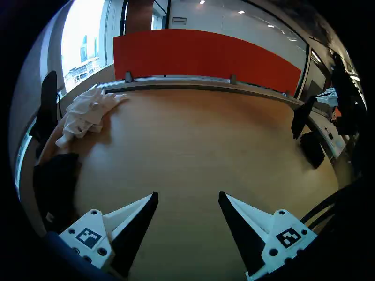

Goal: Fold towel

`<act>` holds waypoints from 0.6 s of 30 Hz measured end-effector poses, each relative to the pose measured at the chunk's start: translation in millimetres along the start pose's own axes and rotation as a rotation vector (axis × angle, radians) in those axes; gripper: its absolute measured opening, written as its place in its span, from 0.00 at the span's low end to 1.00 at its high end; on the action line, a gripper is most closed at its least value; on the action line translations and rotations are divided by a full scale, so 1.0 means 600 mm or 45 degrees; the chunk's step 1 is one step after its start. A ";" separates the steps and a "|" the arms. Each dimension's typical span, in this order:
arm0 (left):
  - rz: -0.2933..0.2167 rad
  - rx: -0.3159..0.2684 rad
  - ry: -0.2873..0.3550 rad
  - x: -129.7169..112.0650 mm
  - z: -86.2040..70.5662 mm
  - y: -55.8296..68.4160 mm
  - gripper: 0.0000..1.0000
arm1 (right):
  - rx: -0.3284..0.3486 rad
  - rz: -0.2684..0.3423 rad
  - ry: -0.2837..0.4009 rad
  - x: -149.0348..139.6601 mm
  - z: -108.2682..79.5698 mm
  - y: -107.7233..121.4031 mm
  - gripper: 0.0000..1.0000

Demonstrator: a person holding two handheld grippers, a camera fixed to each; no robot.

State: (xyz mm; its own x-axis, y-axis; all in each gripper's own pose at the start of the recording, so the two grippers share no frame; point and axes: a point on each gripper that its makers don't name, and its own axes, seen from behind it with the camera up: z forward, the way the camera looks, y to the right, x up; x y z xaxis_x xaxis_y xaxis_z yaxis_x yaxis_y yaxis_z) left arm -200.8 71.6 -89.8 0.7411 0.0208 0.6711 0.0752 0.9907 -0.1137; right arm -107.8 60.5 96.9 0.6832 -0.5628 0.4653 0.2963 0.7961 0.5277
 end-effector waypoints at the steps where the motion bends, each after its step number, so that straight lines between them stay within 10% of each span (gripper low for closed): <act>1: 0.001 0.001 -0.001 0.000 0.000 0.000 0.96 | -0.005 -0.001 -0.004 -0.002 0.001 0.008 0.04; 18: 0.020 0.017 -0.016 0.008 0.009 0.006 0.95 | -0.062 0.034 -0.063 -0.041 0.018 0.105 0.04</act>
State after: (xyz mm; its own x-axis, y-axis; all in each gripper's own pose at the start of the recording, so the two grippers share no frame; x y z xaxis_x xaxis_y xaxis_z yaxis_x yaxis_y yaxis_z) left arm -200.5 76.1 -83.2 0.7339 0.0382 0.6782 0.0544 0.9919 -0.1148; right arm -113.4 122.1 126.3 0.6580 -0.5504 0.5139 0.3113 0.8202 0.4799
